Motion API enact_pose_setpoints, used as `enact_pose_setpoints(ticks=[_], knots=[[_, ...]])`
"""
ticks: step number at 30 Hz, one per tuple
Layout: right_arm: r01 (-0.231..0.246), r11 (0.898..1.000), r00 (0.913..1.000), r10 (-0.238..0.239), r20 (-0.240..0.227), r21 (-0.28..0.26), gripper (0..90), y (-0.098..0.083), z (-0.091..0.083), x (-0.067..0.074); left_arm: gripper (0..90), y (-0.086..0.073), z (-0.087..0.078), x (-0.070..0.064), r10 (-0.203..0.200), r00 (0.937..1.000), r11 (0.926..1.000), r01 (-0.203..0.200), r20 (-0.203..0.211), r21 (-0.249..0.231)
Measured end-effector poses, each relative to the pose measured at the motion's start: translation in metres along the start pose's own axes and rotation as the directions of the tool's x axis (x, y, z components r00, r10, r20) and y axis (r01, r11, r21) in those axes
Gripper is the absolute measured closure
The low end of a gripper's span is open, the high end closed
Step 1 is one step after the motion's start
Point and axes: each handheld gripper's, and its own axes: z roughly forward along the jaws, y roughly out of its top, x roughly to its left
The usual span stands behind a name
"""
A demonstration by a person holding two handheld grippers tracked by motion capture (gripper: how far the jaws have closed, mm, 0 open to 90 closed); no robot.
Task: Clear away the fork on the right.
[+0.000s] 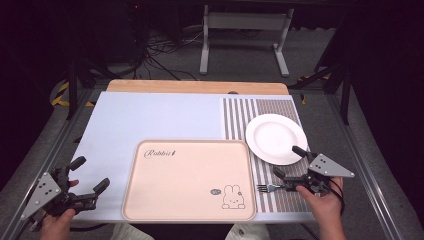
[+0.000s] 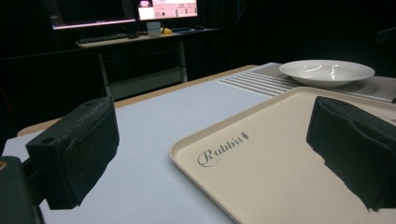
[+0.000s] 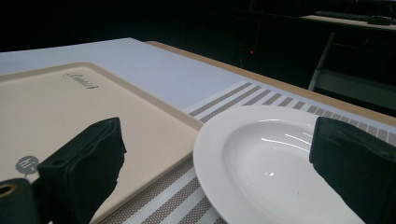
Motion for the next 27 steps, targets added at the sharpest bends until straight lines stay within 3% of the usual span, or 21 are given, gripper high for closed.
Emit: enact_pose_setpoints(ticks=[10,15,16,19,23,27], knots=[[0.007,1.000,0.9999,-0.008,0.007,0.021,2.2,0.012,0.006,-0.011,3.4,-0.001,0.000,0.000,-0.007,1.0000,1.0000,0.007,-0.001,-0.001],[0.014,0.998,0.9996,-0.012,-0.024,0.065,1.4,0.018,0.008,-0.015,3.4,-0.001,0.000,0.001,-0.008,1.0000,1.0000,0.008,-0.004,0.003],[0.035,0.993,0.9984,-0.030,-0.049,0.109,1.8,0.021,0.008,-0.016,3.4,-0.001,0.000,0.000,-0.008,1.0000,1.0000,0.008,-0.003,0.003],[0.060,0.989,0.9967,-0.052,-0.062,0.135,1.7,0.024,0.009,-0.017,3.4,-0.001,0.000,0.000,-0.008,1.0000,1.0000,0.008,-0.005,0.003],[0.102,0.972,0.9921,-0.084,-0.093,0.210,2.1,0.031,0.008,-0.020,3.4,-0.001,0.000,0.000,-0.010,0.9999,0.9999,0.010,-0.006,0.003],[0.154,0.944,0.9856,-0.126,-0.114,0.291,3.3,0.040,0.007,-0.025,3.5,-0.001,0.000,0.000,-0.010,0.9999,0.9999,0.010,-0.006,0.004]])
